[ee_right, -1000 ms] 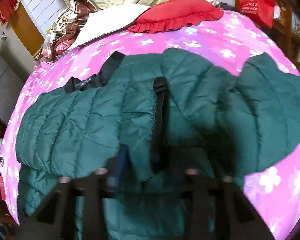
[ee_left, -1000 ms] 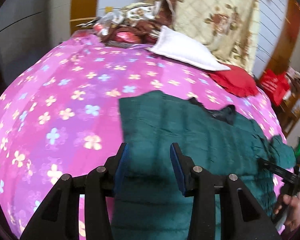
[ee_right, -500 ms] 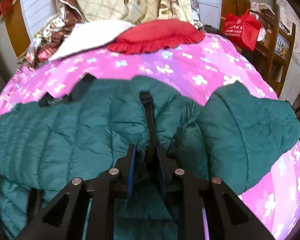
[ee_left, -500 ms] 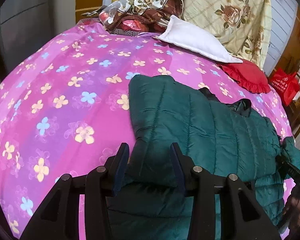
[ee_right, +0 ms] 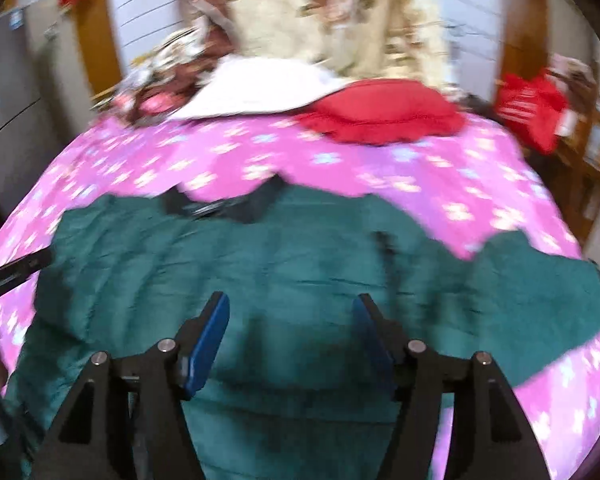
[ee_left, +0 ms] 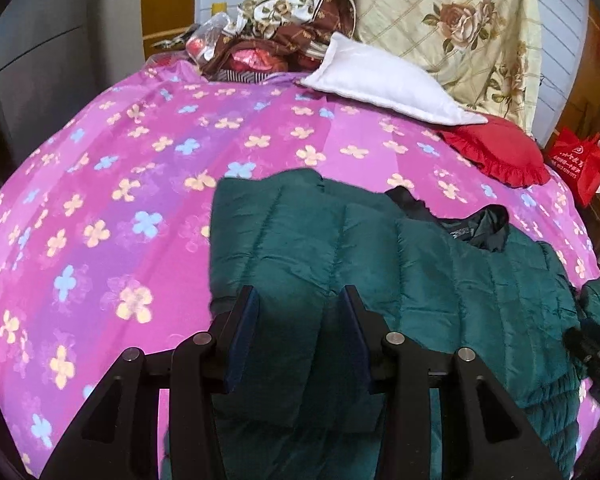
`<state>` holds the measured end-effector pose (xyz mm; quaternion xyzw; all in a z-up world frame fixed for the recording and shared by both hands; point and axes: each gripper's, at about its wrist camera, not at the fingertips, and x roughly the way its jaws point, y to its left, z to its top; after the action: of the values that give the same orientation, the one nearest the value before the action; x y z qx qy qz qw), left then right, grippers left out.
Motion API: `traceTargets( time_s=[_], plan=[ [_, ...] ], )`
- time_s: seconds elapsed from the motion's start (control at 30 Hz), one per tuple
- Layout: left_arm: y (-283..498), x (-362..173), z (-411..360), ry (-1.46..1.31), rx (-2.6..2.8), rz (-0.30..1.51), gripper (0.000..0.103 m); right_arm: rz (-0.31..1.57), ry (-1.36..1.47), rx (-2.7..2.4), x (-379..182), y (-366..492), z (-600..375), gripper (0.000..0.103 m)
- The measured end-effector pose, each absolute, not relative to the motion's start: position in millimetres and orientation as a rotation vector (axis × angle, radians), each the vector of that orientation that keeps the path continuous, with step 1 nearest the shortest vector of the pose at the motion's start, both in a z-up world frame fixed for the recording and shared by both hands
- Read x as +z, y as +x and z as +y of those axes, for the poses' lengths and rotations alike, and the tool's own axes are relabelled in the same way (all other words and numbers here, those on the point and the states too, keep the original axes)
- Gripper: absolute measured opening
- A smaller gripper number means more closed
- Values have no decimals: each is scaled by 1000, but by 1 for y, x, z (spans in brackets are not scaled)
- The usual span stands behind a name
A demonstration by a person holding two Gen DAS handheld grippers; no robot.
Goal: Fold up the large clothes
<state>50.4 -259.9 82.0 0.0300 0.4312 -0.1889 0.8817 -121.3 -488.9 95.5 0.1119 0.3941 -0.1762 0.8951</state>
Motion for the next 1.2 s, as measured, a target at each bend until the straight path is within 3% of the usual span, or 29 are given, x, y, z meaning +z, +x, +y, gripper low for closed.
traceTargets(
  time_s=[0.33, 0.7, 0.97, 1.2],
  plan=[
    [58, 53, -271, 92, -360, 917, 25, 916, 239, -402, 36, -71, -508, 67],
    [55, 50, -272, 110, -356, 892, 25, 871, 197, -405, 72, -121, -502, 68],
    [53, 50, -273, 118, -353, 871, 26, 941, 315, -437, 28, -135, -532, 69],
    [38, 69, -263, 95, -368, 880, 26, 889, 278, -460, 55, -154, -521, 69]
  ],
)
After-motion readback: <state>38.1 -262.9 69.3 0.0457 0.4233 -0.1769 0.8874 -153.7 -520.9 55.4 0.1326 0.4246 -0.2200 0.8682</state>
